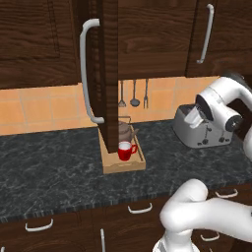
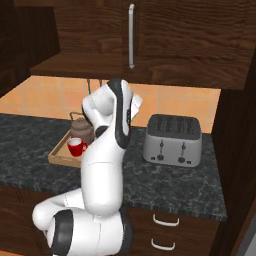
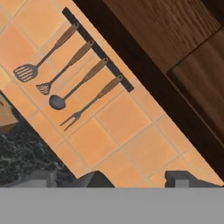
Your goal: Pick the kettle from the counter and place it on the tray. Then pick the mug from the cabinet and place it on the tray. Then close the cabinet doors.
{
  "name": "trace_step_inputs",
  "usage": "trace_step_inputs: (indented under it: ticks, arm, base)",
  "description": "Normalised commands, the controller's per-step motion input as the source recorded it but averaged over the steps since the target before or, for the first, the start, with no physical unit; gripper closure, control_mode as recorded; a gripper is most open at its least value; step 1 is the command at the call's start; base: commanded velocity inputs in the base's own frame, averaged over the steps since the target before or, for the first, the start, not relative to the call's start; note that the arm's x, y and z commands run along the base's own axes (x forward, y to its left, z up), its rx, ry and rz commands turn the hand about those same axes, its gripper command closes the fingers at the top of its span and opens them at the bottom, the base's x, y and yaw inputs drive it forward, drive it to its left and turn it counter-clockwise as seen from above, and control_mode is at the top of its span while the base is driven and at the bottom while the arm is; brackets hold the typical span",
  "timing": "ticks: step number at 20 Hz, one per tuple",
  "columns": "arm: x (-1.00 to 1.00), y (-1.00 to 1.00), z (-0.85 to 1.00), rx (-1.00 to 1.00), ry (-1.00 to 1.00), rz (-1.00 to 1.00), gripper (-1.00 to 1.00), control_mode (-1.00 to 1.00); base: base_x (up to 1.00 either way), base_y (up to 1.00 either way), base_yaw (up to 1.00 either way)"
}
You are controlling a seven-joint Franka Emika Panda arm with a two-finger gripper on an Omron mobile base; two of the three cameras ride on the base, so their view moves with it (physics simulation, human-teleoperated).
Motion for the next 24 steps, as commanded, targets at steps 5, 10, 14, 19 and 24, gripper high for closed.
trace_step_inputs:
  ticks: [5,10,14,19,24]
  arm:
    - [-0.54,0.0,0.49,0.0,0.0,-0.07,-1.0,-1.0]
    - [-0.05,0.0,0.0,0.0,0.02,-0.02,-1.0,-1.0]
    - [-0.34,0.0,0.0,0.0,-0.15,0.0,-1.0,-1.0]
    - [-0.75,0.32,0.0,-0.14,-0.19,0.0,-1.0,-1.0]
    - [-0.71,0.71,0.2,-0.28,-0.1,-0.09,-1.0,-1.0]
  base:
    - [0.0,0.0,0.0]
    - [0.0,0.0,0.0]
    - [0.0,0.0,0.0]
    - [0.0,0.0,0.0]
    - [0.0,0.0,0.0]
